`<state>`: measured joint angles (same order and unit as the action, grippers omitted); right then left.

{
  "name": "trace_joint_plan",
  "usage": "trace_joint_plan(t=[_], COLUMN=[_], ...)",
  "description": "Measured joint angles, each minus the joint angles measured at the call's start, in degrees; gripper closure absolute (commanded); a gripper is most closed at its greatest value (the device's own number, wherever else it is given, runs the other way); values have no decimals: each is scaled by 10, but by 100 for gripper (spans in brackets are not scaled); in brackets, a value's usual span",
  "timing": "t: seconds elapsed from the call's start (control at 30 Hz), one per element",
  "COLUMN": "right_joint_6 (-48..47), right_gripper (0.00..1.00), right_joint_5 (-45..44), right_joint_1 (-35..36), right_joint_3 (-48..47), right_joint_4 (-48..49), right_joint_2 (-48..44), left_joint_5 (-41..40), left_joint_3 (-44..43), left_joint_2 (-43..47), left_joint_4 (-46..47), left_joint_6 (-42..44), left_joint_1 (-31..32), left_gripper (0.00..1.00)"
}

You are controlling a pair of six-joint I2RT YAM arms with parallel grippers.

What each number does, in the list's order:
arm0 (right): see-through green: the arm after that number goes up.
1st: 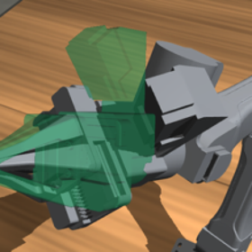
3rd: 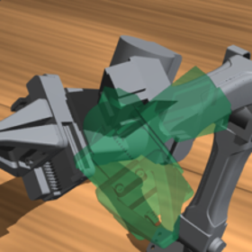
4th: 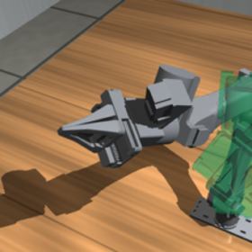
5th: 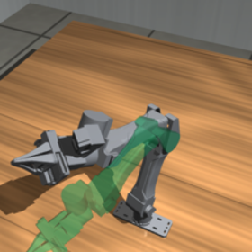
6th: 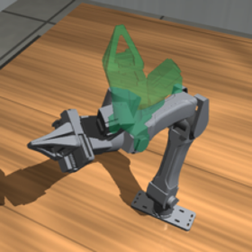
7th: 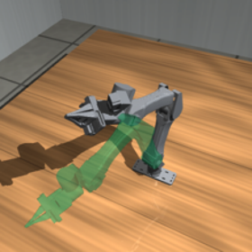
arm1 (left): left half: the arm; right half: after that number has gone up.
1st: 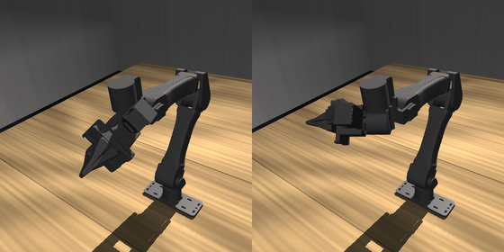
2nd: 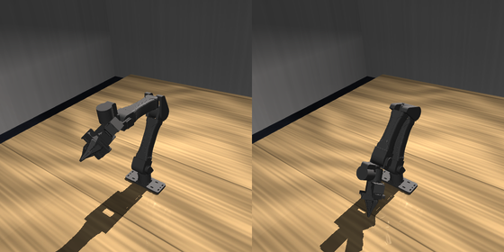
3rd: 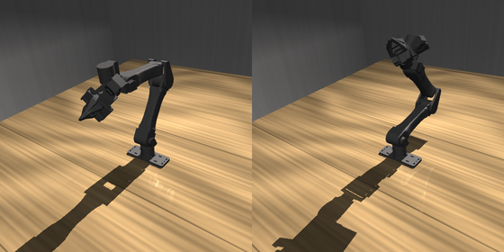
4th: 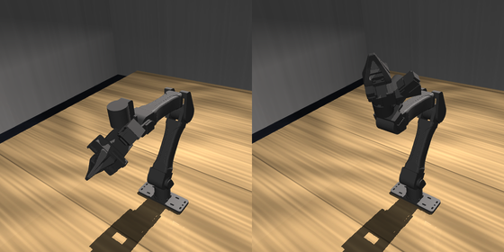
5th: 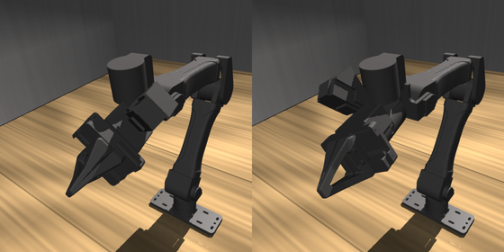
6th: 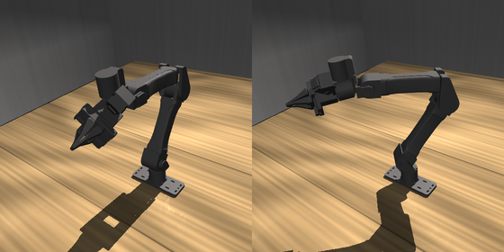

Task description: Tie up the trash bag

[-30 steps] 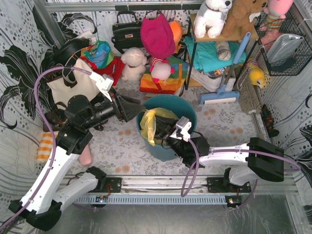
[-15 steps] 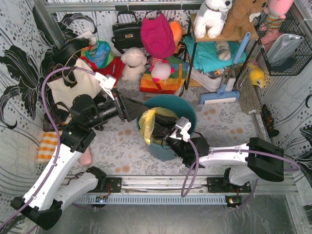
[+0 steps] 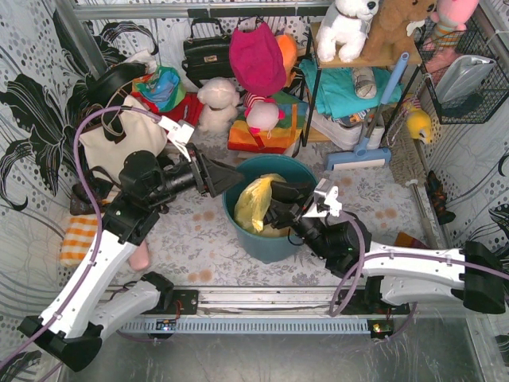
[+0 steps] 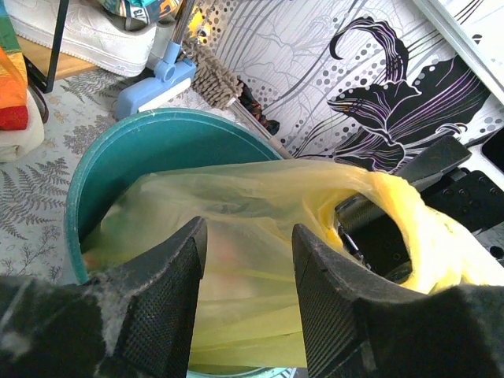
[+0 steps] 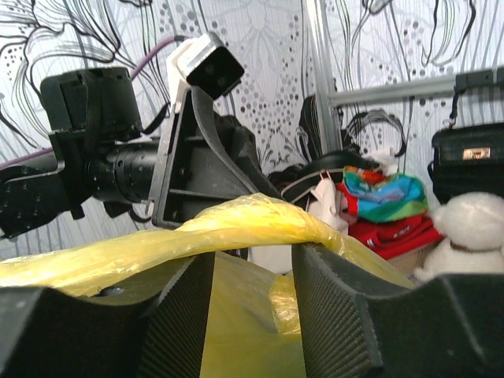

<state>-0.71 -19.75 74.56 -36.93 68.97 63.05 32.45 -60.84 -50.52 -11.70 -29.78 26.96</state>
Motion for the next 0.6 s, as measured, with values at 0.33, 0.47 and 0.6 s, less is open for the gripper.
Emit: trace_joint_plan(t=[0.33,0.47,0.6], right_joint_6=[130,184,226], right_gripper=[49,49,49], right_joint_5=[-33,-43,-45], right_joint_1=[0,0,0], right_joint_3=[-38,-76,-109], right_joint_4=[-274,-375,-462], right_joint_2=[-97,-120,-132], left_joint_5=[5,9,13], left_joint_3=[-17,-21,-23], left_joint_2=[-15,-23,-32], left_joint_4=[-12,-12,-12], left_joint_6=[0,0,1], left_joint_1=[0,0,0], left_gripper=[44,44,44])
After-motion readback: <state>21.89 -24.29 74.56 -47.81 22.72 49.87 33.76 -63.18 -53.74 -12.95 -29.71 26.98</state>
